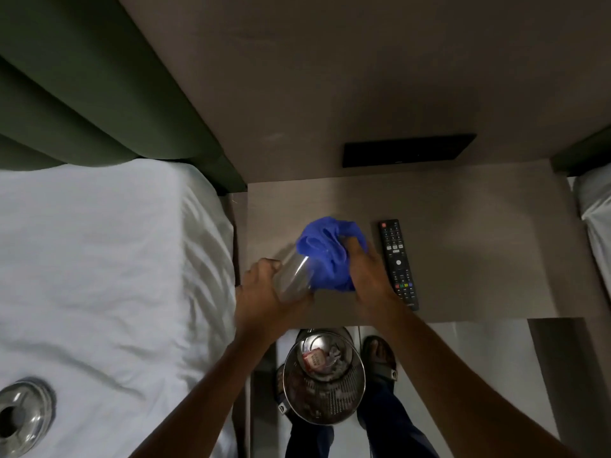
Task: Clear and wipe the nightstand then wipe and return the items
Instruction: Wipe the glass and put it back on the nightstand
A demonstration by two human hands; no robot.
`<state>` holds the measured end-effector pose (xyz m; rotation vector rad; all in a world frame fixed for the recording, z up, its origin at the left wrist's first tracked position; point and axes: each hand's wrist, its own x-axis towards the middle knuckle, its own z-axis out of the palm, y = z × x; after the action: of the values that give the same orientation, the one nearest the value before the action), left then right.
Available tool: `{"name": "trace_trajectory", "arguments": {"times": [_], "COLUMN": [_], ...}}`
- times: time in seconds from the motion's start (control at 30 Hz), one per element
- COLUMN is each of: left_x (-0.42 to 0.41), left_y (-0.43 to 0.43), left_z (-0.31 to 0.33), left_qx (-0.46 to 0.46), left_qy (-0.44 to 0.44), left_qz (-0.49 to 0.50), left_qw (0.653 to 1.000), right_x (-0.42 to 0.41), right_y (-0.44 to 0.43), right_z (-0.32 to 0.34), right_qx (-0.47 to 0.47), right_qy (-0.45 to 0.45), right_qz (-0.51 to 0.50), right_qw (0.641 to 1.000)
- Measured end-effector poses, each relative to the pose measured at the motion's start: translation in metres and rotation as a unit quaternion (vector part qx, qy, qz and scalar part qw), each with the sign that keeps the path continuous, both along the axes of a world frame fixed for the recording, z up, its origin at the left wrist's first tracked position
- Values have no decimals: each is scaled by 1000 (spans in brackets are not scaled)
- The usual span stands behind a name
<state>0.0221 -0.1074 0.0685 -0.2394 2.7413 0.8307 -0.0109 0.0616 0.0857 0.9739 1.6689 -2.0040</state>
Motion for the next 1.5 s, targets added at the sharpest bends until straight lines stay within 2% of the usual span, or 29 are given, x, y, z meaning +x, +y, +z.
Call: {"name": "trace_trajectory", "arguments": {"times": [0.07,0.13,0.23,0.3,0.4,0.57,0.67,0.83,0.93,1.07,1.17,1.27,1.37,1.43,1.5], "left_x": [-15,-37,-77,-100,-126,-150,-163,-165,-166,-158,-129,-91,-50,-22,3], "left_y": [4,7,13,16,17,19,20,13,13,8,3,-15,-49,-87,-136], "left_z": [-17,-33,-64,-86,-116,-148,-157,-171,-177,-168,-141,-103,-47,-11,15], "left_qx": [-48,-31,18,71,196,97,84,48,28,61,90,137,167,110,0], "left_qy": [13,-30,-100,-98,-70,8,34,-21,-12,-11,2,111,213,258,278], "left_qz": [-47,-50,25,97,189,176,169,175,169,193,197,165,148,142,136], "left_qw": [998,998,994,988,960,980,982,983,985,979,976,970,951,949,951], "right_x": [-3,-10,-21,-22,-16,-10,-10,-15,-20,-22,-18,-14,-14,-12,-9], "right_y": [5,13,30,43,57,68,69,60,54,48,35,13,-20,-45,-64], "right_z": [-5,-11,-26,-43,-60,-77,-82,-81,-80,-78,-67,-52,-34,-19,-6], "right_qx": [77,122,130,128,96,79,67,54,42,22,-57,-133,-70,-62,-52], "right_qy": [58,112,96,81,67,81,91,88,98,84,66,72,87,86,100], "right_qz": [37,68,87,75,52,24,24,25,33,17,47,117,169,189,213], "right_qw": [995,984,983,986,992,993,993,994,994,996,995,982,979,976,970]}}
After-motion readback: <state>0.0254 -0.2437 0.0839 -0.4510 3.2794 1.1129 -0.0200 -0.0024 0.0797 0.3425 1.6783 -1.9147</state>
